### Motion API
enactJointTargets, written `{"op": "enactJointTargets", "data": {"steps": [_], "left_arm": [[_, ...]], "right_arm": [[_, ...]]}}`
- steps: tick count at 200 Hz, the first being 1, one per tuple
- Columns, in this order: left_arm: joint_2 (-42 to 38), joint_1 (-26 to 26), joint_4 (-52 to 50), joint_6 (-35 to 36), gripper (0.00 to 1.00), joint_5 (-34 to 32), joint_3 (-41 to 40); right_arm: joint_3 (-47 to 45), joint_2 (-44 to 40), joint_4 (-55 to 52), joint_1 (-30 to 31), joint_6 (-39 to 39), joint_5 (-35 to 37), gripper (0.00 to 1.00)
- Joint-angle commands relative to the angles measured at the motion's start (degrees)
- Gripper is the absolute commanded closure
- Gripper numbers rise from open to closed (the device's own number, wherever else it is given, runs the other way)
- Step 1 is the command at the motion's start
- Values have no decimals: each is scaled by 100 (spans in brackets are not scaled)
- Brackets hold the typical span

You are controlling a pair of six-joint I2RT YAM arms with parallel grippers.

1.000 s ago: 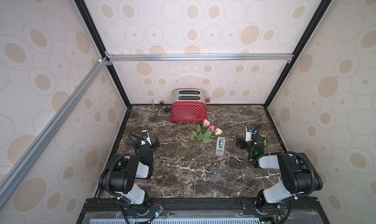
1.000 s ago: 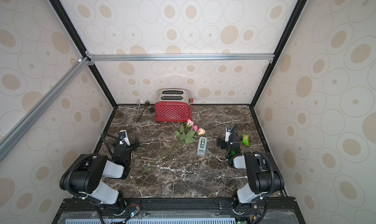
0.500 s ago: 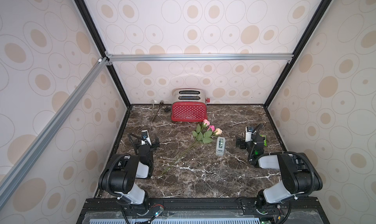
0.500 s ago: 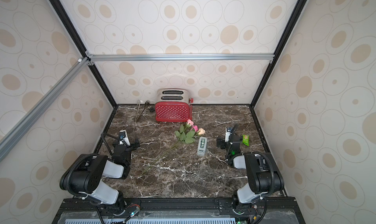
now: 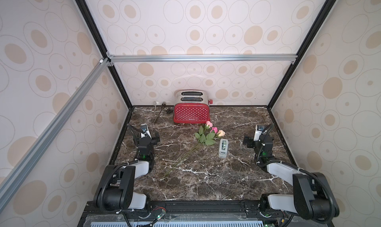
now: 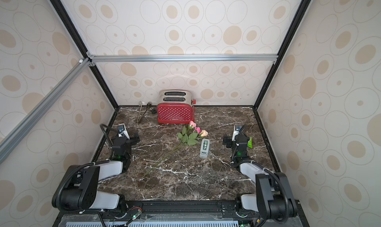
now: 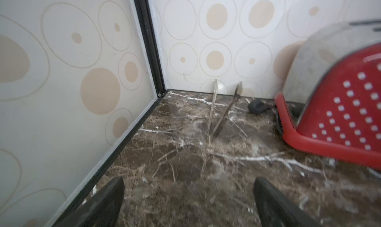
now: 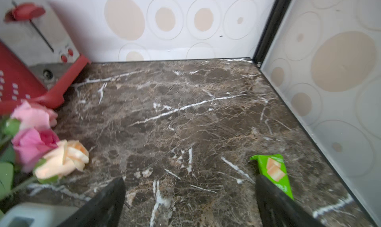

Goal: Wrap bouquets with tape
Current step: Pick up the unwrapped bouquet from the center of the board.

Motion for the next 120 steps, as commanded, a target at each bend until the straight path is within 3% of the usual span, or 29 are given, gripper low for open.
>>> {"op": "enactJointTargets", "data": {"steps": [1,26,76,120], "left_arm": [[-399,55,-3328,-1071,1,-378,1393],[-721,59,-4391,-1474,1,537,1907],[-1457,-129,-4741,-1714,2,2339,1538],[-1392,-1337,-5422,-1379,2,2255,1413]], "right_arm": [[505,-642,-1713,-30,1263,606,0],[949,-1315,-3070,-30,2145,292,0],[1035,-2112,-3596,-27,2641,-1235,0],[1571,-2181,-4609,4,2663,-2118,0]]}}
